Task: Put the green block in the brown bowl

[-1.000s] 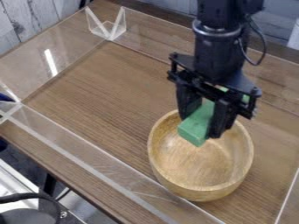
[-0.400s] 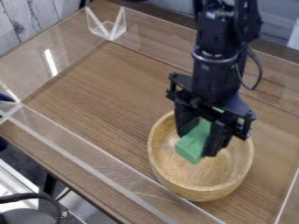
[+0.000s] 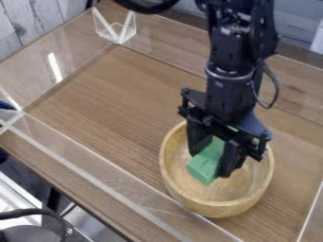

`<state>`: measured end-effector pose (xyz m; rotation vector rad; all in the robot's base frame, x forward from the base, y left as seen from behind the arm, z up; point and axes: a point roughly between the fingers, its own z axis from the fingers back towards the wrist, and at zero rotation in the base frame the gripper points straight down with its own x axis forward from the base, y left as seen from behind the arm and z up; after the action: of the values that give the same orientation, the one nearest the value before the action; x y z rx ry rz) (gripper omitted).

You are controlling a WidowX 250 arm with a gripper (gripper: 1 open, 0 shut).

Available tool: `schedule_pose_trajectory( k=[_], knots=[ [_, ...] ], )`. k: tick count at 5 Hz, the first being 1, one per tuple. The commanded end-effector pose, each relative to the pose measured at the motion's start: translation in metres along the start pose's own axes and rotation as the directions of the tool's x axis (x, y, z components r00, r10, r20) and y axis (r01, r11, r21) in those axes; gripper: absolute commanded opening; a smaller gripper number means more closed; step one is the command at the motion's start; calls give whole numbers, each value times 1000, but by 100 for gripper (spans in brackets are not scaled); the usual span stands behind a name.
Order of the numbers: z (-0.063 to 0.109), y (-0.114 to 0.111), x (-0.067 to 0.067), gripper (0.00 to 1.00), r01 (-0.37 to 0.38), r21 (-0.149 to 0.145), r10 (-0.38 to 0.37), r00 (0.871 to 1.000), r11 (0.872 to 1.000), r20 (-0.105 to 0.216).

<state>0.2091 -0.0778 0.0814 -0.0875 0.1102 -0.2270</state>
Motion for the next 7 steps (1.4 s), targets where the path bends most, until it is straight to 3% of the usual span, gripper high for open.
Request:
schedule_pose_trajectory(
  k=[1, 7],
  knots=[
    [2, -1, 4, 0, 6, -4, -6, 1000, 1000, 23],
    [-6, 2, 14, 0, 8, -17, -8, 1000, 1000, 15]
  ],
)
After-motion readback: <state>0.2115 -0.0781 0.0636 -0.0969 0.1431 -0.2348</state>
